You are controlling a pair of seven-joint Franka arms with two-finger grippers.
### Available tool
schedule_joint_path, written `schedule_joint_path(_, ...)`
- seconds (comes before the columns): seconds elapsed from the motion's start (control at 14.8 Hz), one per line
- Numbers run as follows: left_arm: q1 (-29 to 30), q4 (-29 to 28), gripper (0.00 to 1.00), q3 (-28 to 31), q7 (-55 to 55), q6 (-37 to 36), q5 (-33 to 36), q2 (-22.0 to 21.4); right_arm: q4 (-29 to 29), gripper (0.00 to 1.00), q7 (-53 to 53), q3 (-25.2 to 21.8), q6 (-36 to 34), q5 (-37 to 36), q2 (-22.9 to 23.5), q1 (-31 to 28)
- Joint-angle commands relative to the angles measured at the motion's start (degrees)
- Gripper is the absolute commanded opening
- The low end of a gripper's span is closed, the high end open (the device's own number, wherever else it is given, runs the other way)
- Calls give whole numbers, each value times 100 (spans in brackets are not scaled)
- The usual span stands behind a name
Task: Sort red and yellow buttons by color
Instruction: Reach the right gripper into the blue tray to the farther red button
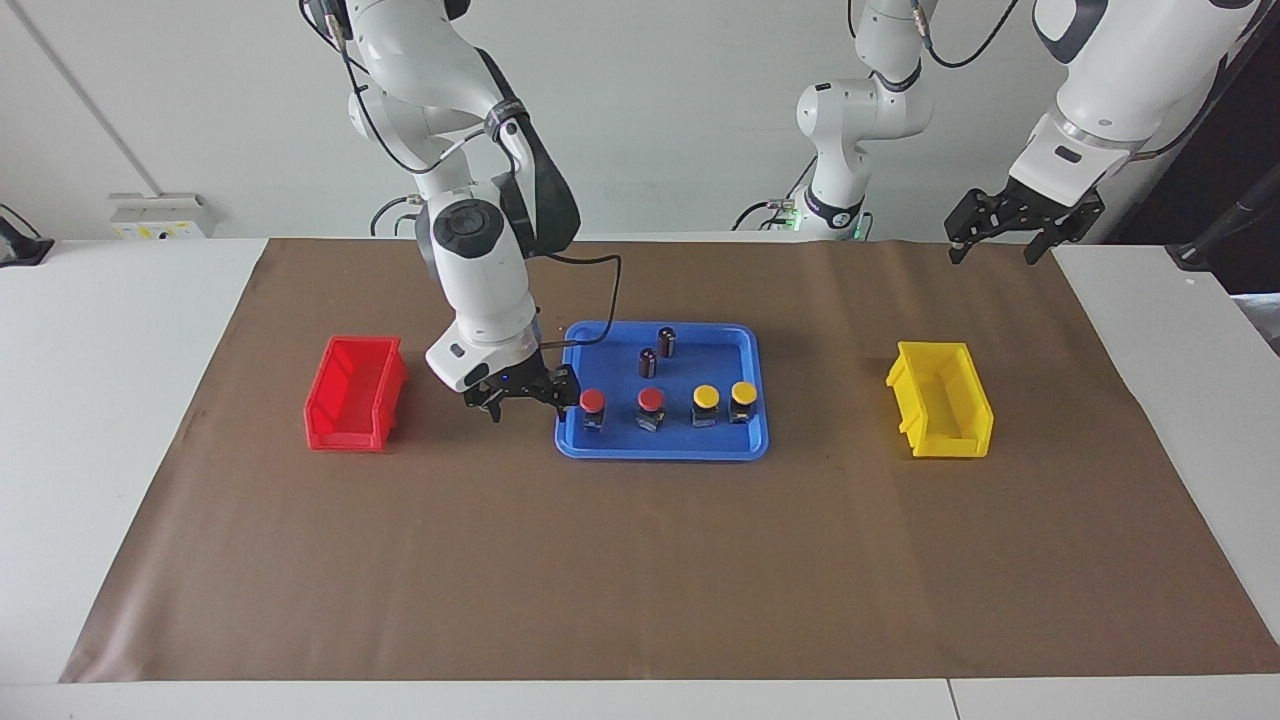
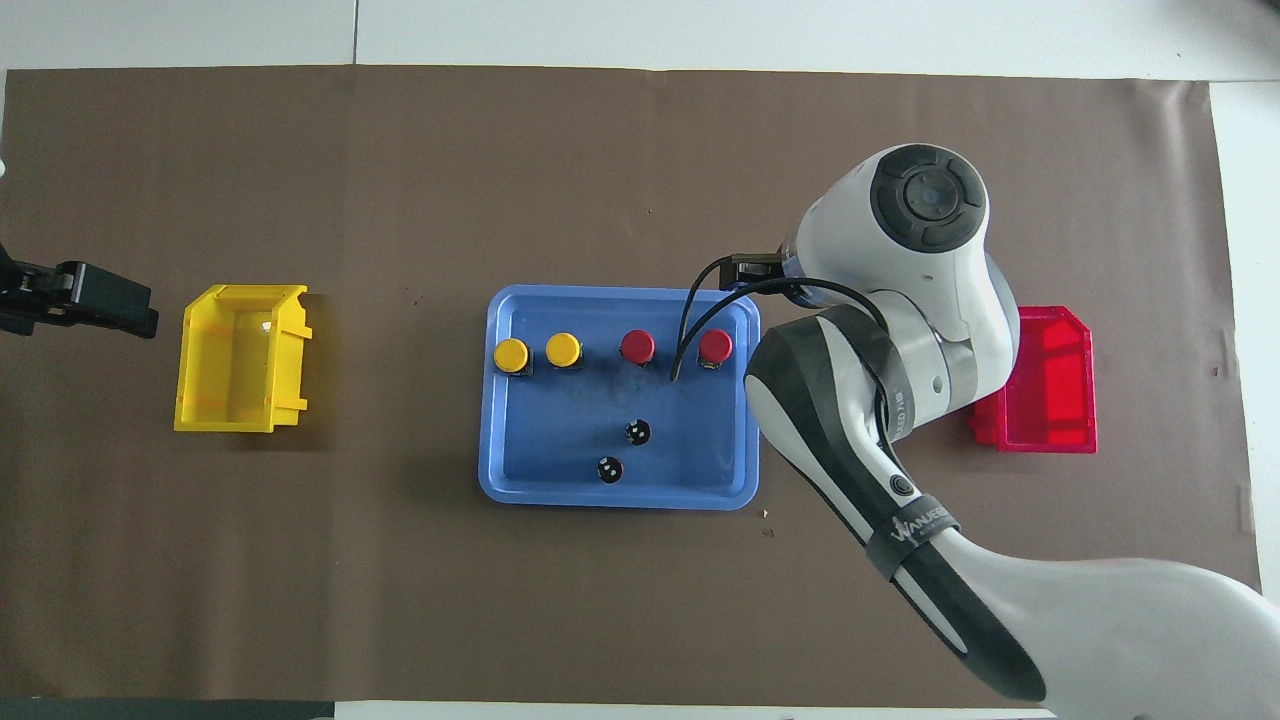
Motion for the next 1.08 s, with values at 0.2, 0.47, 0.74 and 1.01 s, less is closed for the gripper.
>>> schedule_joint_path(0.2, 17, -168, 100, -28, 40, -24, 125, -158, -100, 89, 226, -19, 279, -52, 222, 204)
schedule_joint_path(0.47, 17, -168, 100, -28, 40, -15, 125, -167, -486, 82, 384, -19, 515, -52, 134, 520)
schedule_joint_path(0.74, 17, -168, 100, -28, 31, -24, 125, -167, -574, 82, 375, -19, 525, -70, 116, 556)
schedule_joint_path(1.01, -62, -168, 100, -46, 40, -33, 116, -167, -654, 73, 349, -19, 534, -210, 99, 547)
